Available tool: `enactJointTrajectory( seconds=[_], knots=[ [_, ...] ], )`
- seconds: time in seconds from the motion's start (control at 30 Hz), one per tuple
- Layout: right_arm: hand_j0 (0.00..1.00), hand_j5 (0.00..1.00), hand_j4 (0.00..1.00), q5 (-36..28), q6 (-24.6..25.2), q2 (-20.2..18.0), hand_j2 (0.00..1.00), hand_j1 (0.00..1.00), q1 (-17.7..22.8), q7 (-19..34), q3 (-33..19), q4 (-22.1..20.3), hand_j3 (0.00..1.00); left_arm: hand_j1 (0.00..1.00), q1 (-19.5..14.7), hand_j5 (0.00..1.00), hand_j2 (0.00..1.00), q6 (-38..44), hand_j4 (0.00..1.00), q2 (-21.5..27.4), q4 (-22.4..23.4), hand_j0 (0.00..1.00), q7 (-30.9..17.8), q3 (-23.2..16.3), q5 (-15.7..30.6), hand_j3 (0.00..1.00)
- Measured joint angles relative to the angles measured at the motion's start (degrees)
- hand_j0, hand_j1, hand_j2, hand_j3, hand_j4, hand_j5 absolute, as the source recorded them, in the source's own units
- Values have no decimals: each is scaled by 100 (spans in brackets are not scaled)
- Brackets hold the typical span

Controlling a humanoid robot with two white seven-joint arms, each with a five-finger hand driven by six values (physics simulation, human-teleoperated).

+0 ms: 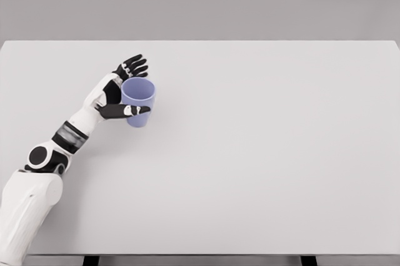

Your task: Flip the cup with left arm and place it on the table

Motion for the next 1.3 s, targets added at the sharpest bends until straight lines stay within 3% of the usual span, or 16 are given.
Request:
enactJointTrajectory(
  seconds=[0.47, 0.63, 1.07, 1.17, 1.3],
  knots=[
    [100, 100, 100, 0, 0, 0, 100, 100, 0, 0, 0, 0, 100, 100, 158, 100, 100, -153, 100, 182, -159, 100, 0, 240, 43, 100],
    [100, 100, 100, -1, 0, 0, 100, 100, 0, 0, 0, 0, 100, 100, 378, 100, 100, -241, 100, 359, -415, 100, 0, 381, 65, 100],
    [100, 100, 100, 0, 0, 0, 100, 100, 0, 0, 0, 0, 100, 100, 527, 100, 100, -486, 100, 543, -884, 100, -1, 492, 75, 100],
    [100, 100, 100, -1, 0, 0, 100, 100, 0, 0, 0, 0, 100, 100, 484, 100, 100, -495, 100, 811, -1067, 100, -1, 516, 1, 100],
    [100, 100, 100, 0, 0, 0, 100, 100, 0, 0, 0, 0, 100, 100, 246, 100, 100, -496, 100, 1738, -1156, 100, -1, 535, -444, 100]
  ],
)
